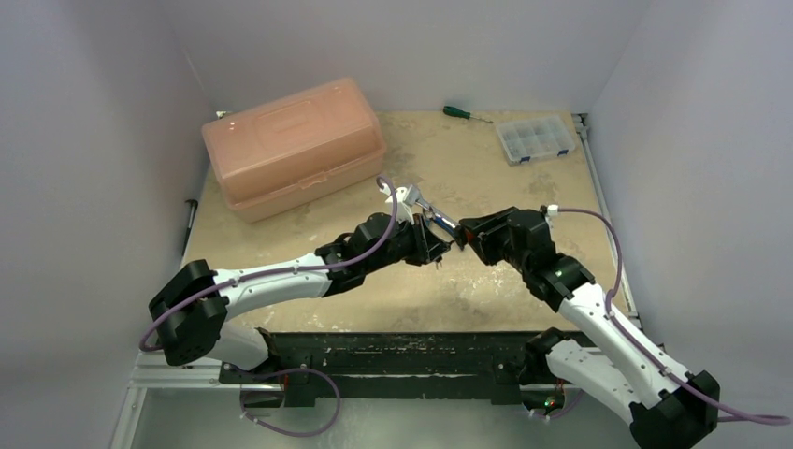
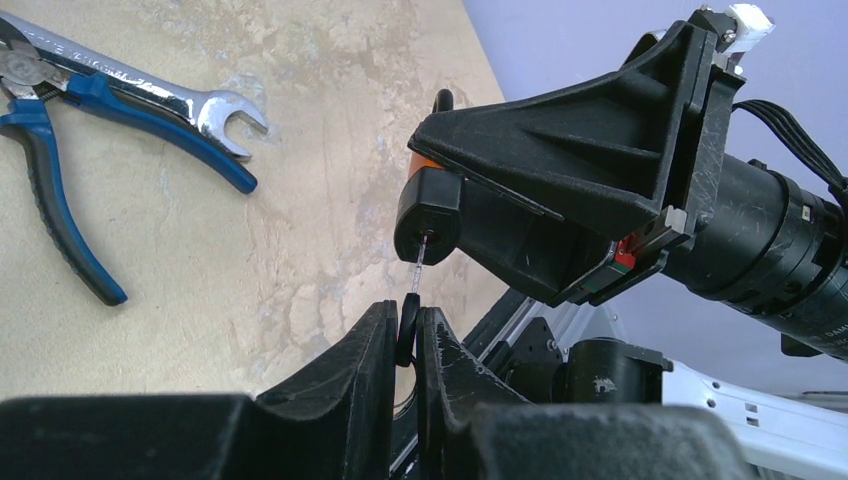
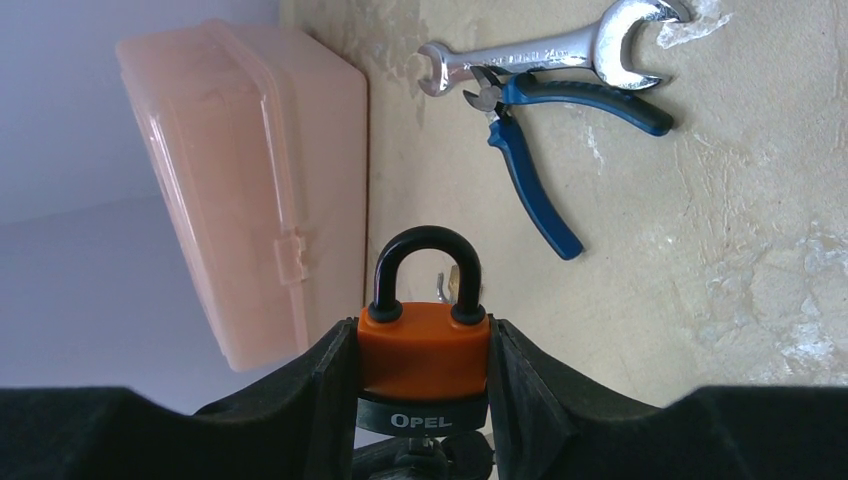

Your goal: Unlock with the key

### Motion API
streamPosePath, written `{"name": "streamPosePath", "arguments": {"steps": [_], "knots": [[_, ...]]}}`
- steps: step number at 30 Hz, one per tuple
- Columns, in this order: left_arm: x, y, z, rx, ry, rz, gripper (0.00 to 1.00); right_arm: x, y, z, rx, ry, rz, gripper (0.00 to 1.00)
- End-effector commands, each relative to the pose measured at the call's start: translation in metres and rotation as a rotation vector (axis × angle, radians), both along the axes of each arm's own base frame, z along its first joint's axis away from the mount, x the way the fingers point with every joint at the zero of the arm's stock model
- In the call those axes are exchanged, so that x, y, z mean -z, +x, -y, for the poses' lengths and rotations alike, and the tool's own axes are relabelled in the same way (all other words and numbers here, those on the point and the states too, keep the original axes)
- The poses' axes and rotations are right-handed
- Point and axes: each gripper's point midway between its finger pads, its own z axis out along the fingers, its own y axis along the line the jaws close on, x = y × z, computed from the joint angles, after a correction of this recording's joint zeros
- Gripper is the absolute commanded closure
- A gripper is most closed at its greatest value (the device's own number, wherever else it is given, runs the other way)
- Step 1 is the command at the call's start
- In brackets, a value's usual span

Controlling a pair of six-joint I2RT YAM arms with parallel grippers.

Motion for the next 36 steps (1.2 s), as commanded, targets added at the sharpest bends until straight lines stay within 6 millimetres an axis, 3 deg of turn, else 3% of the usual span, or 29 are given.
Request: {"name": "streamPosePath", "arguments": {"steps": [1,25,36], "knots": [[-0.025,0.016,0.004,-0.067,-0.073,0.051,1.0,-0.027,-0.001,-0.018,-0.069,0.04,0.053,1.0],[-0.025,0.015,0.003,-0.079,-0.073,0.075,1.0,-0.032,-0.002,-0.023,-0.083,0.025,0.072,1.0],[-0.034,0.017,0.013,-0.067,-0.129,0.082,1.0,-0.038,-0.001,-0.023,-0.08,0.018,0.086,1.0]]}}
